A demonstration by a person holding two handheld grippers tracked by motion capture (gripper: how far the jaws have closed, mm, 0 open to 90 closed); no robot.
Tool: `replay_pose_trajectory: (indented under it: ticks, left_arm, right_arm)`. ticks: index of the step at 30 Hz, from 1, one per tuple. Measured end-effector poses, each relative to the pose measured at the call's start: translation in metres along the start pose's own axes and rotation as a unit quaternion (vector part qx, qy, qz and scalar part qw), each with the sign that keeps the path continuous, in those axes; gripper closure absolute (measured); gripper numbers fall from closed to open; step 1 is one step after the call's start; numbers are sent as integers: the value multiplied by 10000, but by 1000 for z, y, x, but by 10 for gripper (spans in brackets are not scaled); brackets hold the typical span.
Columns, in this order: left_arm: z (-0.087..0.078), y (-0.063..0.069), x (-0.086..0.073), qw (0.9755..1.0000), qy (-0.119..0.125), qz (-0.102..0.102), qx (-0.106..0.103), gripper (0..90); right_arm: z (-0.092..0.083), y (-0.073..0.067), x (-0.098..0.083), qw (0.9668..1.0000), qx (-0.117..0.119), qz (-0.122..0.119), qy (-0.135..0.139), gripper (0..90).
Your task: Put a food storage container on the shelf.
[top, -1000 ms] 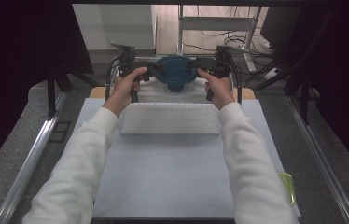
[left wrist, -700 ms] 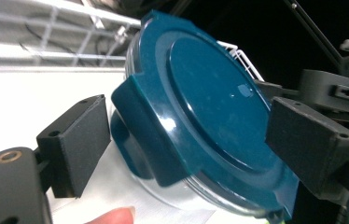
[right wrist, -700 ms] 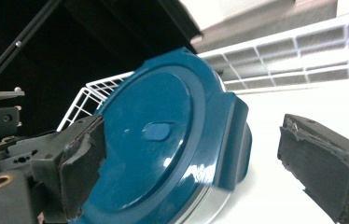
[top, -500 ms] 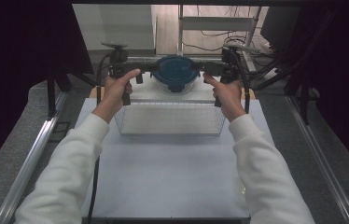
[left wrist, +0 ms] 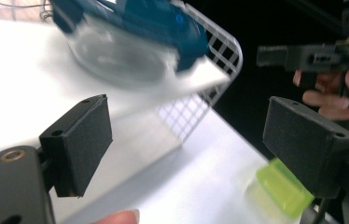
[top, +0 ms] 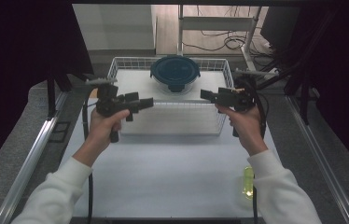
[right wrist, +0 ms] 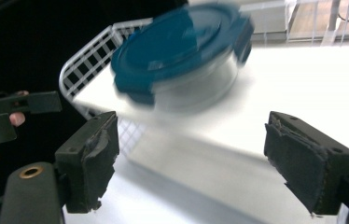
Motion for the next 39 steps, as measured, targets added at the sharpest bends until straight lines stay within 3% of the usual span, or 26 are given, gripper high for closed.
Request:
replay_pose_trajectory:
  ticks: [2,4,6,8,12,16,21,25,32,39]
  left_arm:
    - [-3,5,-16,9998,-85,143,51,162]
    - [-5,10,-30,9997,-83,235,-40,184]
    - [-7,14,-43,9993,-102,307,-213,190]
    - [-7,19,-58,9984,-164,453,-303,200]
    - [-7,22,-77,9976,-257,581,-291,207]
    - [-5,21,-101,9975,-368,506,-319,215]
    - [-4,24,-127,9954,-626,702,-153,223]
    - [-4,22,-145,9935,-855,743,46,221]
    - [-4,16,-168,9883,-1164,873,452,218]
    - [-7,13,-187,9853,-1378,750,683,215]
  right_arm:
    - [-2,-1,-6,10000,5,-60,-20,186]
    - [-12,-8,-32,9995,113,-279,-109,186]
    - [-13,-10,-38,9992,157,-332,-140,186]
    - [-20,-18,-63,9983,261,-478,-196,186]
    - [-25,-20,-82,9978,319,-505,-273,186]
    - [-31,-17,-106,9974,308,-478,-442,198]
    - [-34,-11,-128,9968,228,-515,-566,221]
    - [-33,-7,-143,9964,220,-465,-669,226]
    - [-31,6,-166,9954,145,-315,-888,230]
    - [-37,17,-182,9955,19,-170,-935,251]
Point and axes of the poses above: each handheld gripper's, and its own axes: z roughly forward along the jaws, x roughly out of its top, y roughly to its right, the point moved 5 cm from there along z, roughly forward along the jaws, and after that the axes turned 5 degrees about -y, right-handed, at the moved point
